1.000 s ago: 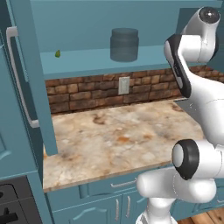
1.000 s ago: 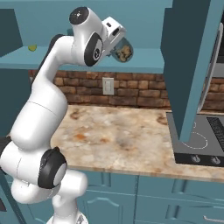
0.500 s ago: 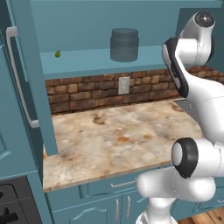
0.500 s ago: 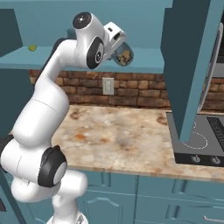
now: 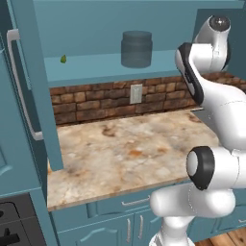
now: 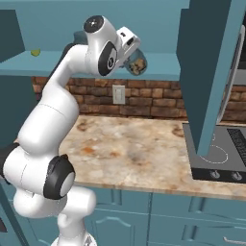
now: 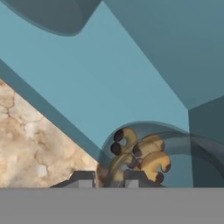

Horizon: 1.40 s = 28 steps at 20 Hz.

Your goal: Pick the jar and jar from the dining table and place them in the open cabinet. Close the cabinet after placing the objects.

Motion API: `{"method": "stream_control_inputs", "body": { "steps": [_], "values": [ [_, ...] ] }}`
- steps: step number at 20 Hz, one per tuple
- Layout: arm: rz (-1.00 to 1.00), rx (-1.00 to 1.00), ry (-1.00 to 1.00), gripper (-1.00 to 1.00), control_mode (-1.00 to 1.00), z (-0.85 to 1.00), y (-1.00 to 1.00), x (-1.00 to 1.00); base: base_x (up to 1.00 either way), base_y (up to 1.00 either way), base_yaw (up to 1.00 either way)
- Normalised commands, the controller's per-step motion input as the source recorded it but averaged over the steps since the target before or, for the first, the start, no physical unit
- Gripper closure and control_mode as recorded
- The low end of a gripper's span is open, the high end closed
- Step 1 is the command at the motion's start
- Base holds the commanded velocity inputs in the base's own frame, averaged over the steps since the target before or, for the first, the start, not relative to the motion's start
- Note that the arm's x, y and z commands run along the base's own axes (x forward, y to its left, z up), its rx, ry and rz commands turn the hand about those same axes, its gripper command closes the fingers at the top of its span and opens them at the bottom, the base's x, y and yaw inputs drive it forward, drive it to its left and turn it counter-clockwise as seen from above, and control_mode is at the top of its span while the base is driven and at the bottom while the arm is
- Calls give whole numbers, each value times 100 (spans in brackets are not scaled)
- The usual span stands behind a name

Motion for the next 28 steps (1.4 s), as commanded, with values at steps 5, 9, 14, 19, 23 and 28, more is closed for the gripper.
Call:
{"method": "stream_control_inputs", "body": {
  "steps": [5,9,14,19,23,28],
  "values": [
    [1,0,1,100,-100,-1,-6,28,0,0,0],
    [0,0,0,100,-100,0,-7,17,0,0,0],
    [1,0,0,100,-100,-6,-4,20,0,0,0],
    [3,0,0,100,-100,-16,0,36,0,0,0],
    [3,0,0,100,-100,-14,0,35,0,0,0],
    [1,0,3,100,-100,-3,0,17,0,0,0]
  ]
}}
